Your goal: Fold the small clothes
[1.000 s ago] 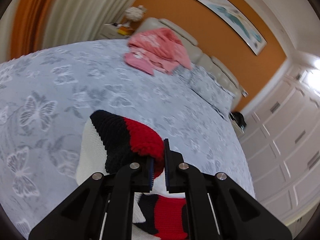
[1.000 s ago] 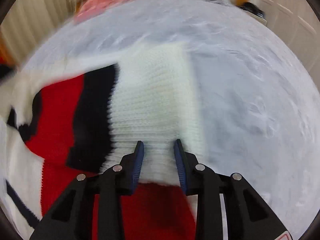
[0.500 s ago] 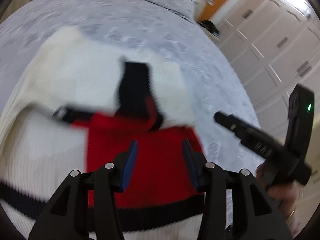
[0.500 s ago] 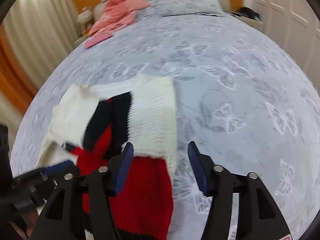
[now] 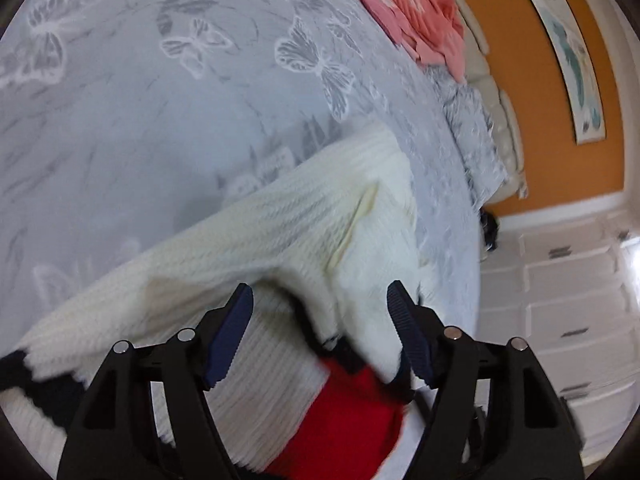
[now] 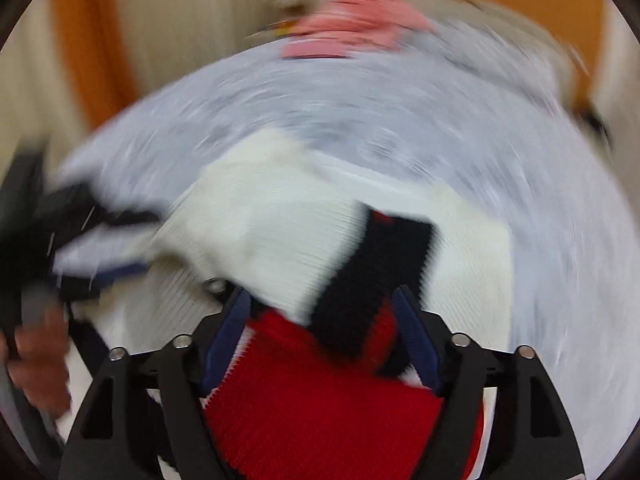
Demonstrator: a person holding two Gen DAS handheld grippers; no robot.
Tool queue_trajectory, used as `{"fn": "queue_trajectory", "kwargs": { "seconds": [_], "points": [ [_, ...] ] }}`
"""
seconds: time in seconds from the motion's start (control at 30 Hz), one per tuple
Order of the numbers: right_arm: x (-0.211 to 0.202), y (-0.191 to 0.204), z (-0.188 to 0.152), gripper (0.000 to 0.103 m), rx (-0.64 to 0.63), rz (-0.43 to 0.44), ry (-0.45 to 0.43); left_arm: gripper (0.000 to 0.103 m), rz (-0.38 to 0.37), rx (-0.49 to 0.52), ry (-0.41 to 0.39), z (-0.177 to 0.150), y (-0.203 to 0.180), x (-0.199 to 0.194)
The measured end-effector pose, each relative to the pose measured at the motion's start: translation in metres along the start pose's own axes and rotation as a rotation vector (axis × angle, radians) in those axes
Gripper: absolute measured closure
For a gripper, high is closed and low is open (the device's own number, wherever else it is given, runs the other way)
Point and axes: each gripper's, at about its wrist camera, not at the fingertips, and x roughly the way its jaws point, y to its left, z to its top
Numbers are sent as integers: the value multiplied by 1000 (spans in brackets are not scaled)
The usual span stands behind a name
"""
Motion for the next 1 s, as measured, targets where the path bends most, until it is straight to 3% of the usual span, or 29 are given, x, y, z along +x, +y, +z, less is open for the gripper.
{"fn": "queue_trajectory", "kwargs": {
  "seconds": [0.07, 0.13, 0.17, 0.2, 0.23, 0.33, 0.37, 0.4, 0.43, 0.47, 0.5, 0.57, 0.63, 0.7, 0.77, 0.83, 0.87, 0.9, 0.93, 1.0],
  "points": [
    [20, 23, 13, 31, -95, -41, 24, 41, -13, -47, -13, 11, 4, 5],
    [39, 32, 23, 43, -119, -13, 54, 53, -12, -64, -55, 15, 1, 5],
    [52, 32, 29, 85, -106, 16, 94, 66, -4, -59, -93, 21, 2, 4],
    [59, 27, 33, 102, -69, 47, 127, 77, 11, -54, -113, 26, 1, 1],
    [59, 15, 37, 103, 7, 90, 128, 80, 39, -50, -138, 31, 3, -2],
    [21, -60, 38, 103, 380, 236, -19, 82, 85, -76, -196, 49, 20, -20],
    [1, -95, 22, 103, 529, 258, -88, 82, 64, -102, -187, 52, 26, -27],
    [-9, -107, 12, 102, 568, 238, -114, 81, 34, -108, -180, 51, 29, -34],
    [-19, -117, 0, 98, 560, 167, -135, 81, 7, -77, -171, 47, 24, -45],
    [-20, -116, -2, 86, 516, 104, -115, 72, 0, -41, -158, 41, 18, -50],
    [-16, -112, -2, 75, 464, 58, -78, 56, -7, -6, -131, 36, 10, -50],
    [-3, -87, 1, 73, 352, 75, -22, 42, -26, 39, -71, 14, -3, -46],
    [10, -58, 11, 69, 267, 123, 9, 42, -42, 35, -31, -1, -6, -36],
    [27, -19, 25, 51, 170, 165, 25, 41, -23, -24, -1, -12, 1, -23],
    [44, 11, 35, 45, 98, 184, 46, 42, -21, -104, 4, -18, 14, -20],
    [63, 36, 42, 46, 51, 163, 77, 41, -24, -143, -8, -19, 22, -22],
    [77, 42, 45, 65, 36, 149, 115, 41, -29, -166, -11, -19, 26, -23],
    [83, 37, 46, 99, 64, 163, 131, 41, -33, -176, -9, -18, 27, -21],
    [83, 29, 47, 97, 123, 180, 133, 41, -40, -184, -8, -17, 27, -22],
    [62, -21, 41, 98, 366, 277, 61, 41, -49, -180, -5, -10, 24, -17]
  ]
}}
